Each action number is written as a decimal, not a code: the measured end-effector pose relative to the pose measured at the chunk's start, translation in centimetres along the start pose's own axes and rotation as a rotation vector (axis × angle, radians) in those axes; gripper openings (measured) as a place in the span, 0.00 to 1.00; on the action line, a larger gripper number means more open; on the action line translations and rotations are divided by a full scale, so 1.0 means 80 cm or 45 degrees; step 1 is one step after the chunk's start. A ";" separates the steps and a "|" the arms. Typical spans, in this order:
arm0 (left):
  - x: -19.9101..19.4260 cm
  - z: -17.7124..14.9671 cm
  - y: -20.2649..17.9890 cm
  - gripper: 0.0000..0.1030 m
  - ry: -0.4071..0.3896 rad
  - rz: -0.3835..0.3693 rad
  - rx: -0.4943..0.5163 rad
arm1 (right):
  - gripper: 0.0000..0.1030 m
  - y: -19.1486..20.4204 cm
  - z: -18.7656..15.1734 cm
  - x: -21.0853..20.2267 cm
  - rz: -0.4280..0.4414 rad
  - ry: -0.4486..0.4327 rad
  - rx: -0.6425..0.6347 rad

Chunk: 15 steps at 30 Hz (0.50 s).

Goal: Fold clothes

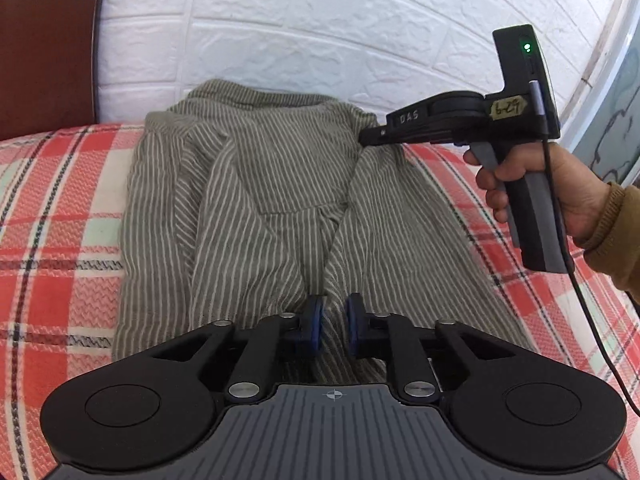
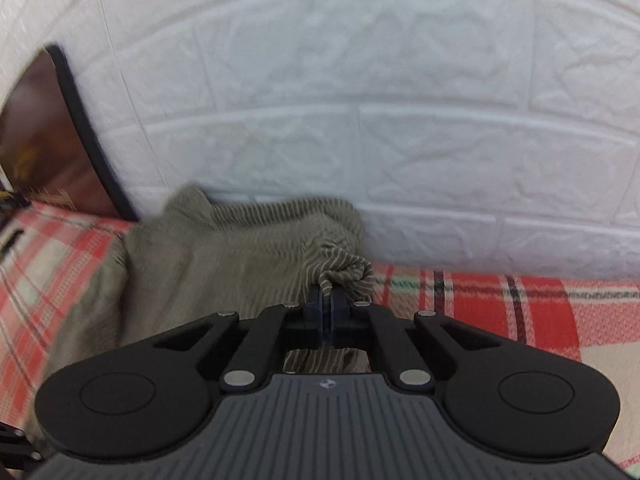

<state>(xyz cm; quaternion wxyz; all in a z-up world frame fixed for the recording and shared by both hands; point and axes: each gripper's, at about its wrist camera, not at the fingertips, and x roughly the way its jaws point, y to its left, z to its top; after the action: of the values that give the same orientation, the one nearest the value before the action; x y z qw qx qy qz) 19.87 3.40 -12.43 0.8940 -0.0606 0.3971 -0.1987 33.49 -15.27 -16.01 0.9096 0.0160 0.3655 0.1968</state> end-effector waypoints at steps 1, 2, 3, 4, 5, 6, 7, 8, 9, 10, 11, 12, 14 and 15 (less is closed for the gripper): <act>0.001 -0.001 -0.001 0.24 -0.007 0.001 0.005 | 0.04 -0.002 -0.002 0.000 0.002 -0.010 0.019; 0.000 -0.002 -0.001 0.34 -0.012 0.000 0.009 | 0.05 -0.006 -0.001 -0.004 0.005 -0.030 0.044; -0.001 -0.003 0.000 0.39 -0.015 0.000 0.008 | 0.11 -0.010 -0.001 -0.010 0.006 -0.055 0.067; -0.003 -0.003 0.001 0.42 -0.018 -0.001 0.007 | 0.14 -0.013 0.000 -0.015 0.008 -0.079 0.091; -0.007 -0.003 0.002 0.45 -0.027 -0.002 -0.002 | 0.22 -0.017 0.001 -0.022 0.000 -0.119 0.112; -0.012 -0.001 0.005 0.48 -0.041 -0.004 -0.017 | 0.26 -0.021 0.002 -0.031 -0.013 -0.166 0.131; -0.016 0.001 0.008 0.51 -0.055 -0.005 -0.033 | 0.26 -0.025 0.002 -0.039 -0.021 -0.204 0.153; -0.022 0.003 0.010 0.52 -0.075 -0.002 -0.045 | 0.26 -0.029 0.004 -0.045 -0.016 -0.226 0.168; -0.029 0.004 0.011 0.52 -0.099 0.009 -0.051 | 0.26 -0.032 0.007 -0.050 -0.007 -0.244 0.181; -0.034 0.005 0.011 0.53 -0.120 0.022 -0.052 | 0.26 -0.031 0.007 -0.053 0.019 -0.249 0.171; -0.038 0.006 0.011 0.53 -0.131 0.031 -0.052 | 0.26 -0.029 0.007 -0.056 0.052 -0.249 0.152; -0.041 0.007 0.012 0.53 -0.135 0.037 -0.055 | 0.26 -0.026 0.007 -0.058 0.085 -0.249 0.132; -0.047 0.008 0.012 0.53 -0.142 0.045 -0.062 | 0.24 -0.017 0.004 -0.054 0.137 -0.216 0.077; -0.051 0.007 0.013 0.53 -0.147 0.045 -0.067 | 0.24 -0.011 0.002 -0.048 0.132 -0.188 0.047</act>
<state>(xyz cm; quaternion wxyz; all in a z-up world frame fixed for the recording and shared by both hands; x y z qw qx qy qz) 18.11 5.94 -9.51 0.9169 -0.0883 0.3508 -0.1687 31.38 -17.46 -13.54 0.9223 0.0660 0.2995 0.2352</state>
